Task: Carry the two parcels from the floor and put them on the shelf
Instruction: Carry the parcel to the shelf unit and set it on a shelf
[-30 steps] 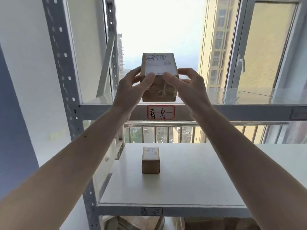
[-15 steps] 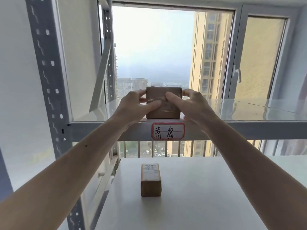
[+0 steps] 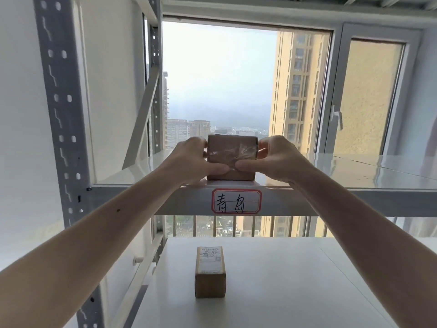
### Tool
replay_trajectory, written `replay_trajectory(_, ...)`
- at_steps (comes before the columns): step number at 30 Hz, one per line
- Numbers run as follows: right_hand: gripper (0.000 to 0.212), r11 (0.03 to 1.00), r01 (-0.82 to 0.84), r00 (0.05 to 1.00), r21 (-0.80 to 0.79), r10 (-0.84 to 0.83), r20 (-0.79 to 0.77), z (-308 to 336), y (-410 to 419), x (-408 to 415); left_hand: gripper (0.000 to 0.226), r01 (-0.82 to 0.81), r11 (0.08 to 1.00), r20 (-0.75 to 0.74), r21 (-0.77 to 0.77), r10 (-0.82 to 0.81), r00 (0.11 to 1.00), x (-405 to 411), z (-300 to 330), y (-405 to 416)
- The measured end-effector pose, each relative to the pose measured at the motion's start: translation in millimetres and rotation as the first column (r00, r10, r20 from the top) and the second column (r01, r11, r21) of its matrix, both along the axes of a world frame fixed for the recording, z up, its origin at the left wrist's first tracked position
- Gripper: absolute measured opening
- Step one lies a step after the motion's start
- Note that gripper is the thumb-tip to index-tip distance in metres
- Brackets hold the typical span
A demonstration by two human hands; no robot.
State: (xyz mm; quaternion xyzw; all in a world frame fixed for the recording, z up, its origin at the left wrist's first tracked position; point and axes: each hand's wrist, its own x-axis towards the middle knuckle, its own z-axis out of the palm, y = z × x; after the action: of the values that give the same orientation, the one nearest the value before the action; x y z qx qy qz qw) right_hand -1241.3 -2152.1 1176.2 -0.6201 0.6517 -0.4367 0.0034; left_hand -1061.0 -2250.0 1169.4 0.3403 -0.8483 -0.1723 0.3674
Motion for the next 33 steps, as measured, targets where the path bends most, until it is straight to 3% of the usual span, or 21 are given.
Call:
replay_trajectory(10,0.056,0.990,0.028,0.999,0.136,-0.033,0.030,16.2,-50.0,-22.0,0.048,-0.043,0.997,0.108,0.068,0.035,0.994,-28.6,20.7,-30.2)
replay_trajectory(18,0.044,0.978,0.087,0.996,0.188,-0.083,-0.030,22.1,-82.6,-32.5,0.040,-0.086,0.994,0.189,0.065,0.072,0.979,-48.1,26.3,-52.6)
replay_trajectory(33,0.049,0.977,0.105,0.994,0.187,-0.096,-0.057,18.0,-113.3,-41.2,0.043,-0.127,0.985,0.166,0.116,0.107,0.980,-57.4,26.4,-71.6)
